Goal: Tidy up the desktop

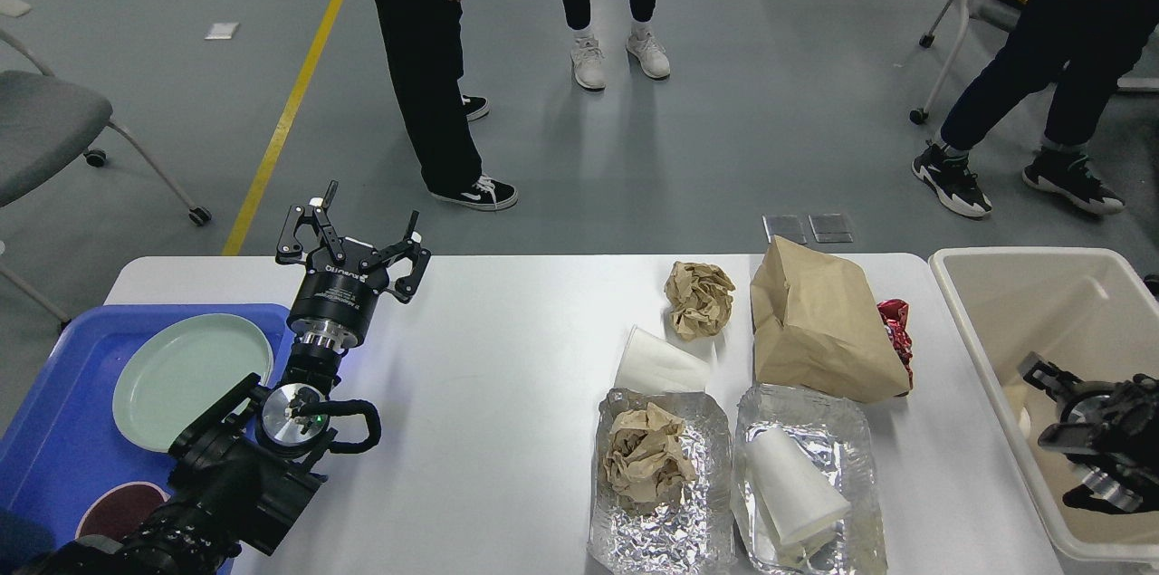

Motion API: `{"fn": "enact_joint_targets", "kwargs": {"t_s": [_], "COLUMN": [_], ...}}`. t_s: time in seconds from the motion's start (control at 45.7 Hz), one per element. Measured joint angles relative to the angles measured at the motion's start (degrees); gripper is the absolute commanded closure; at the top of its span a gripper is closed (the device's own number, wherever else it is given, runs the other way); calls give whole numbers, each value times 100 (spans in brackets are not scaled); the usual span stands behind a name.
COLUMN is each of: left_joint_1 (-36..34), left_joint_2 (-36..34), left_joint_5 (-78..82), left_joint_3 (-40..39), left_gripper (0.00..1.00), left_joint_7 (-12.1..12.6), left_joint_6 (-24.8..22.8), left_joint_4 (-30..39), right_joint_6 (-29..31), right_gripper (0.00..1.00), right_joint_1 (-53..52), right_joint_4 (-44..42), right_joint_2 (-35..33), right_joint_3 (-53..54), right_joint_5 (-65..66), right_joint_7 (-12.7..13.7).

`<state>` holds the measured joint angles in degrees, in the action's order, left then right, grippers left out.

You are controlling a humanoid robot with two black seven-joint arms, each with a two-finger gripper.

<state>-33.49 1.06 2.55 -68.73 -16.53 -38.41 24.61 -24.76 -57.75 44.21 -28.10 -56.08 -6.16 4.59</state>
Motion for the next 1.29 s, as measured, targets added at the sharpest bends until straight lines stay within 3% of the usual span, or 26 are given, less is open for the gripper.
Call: {"fn": "enact_joint_targets", "kwargs": {"t_s": [0.394, 0.547, 0.701, 0.854, 1.161, 1.292], "left_joint_1": [1, 0, 0, 0, 0, 0], "left_joint_2": [0, 0, 0, 0, 0, 0], "left_joint_5": [0, 1, -1, 0, 0, 0], "left_joint_3": [0, 0, 0, 0, 0, 0], "left_gripper": [4, 4, 4, 4, 4, 4], "left_joint_7": [0, 0, 0, 0, 0, 0], "left_joint_6": [0, 0, 0, 0, 0, 0], "left_joint_4": [0, 0, 0, 0, 0, 0], "right_joint_6": [65, 354, 1084, 2282, 4560, 4911], "right_gripper": [0, 0, 0, 0, 0, 0], "right_joint_1": [-2191, -3239, -4470, -5817, -8001, -8196], "right_joint_4": [1881, 2907, 4044, 4906, 5572, 5579], "right_joint_2": [-754, -896, -947, -850, -357, -339], "right_joint_3": [9, -7, -152, -683, -1297, -1282], "right_joint_5": [-29, -40, -23, 130, 825, 835], "right_joint_7": [7, 3, 1, 14, -44, -4]}}
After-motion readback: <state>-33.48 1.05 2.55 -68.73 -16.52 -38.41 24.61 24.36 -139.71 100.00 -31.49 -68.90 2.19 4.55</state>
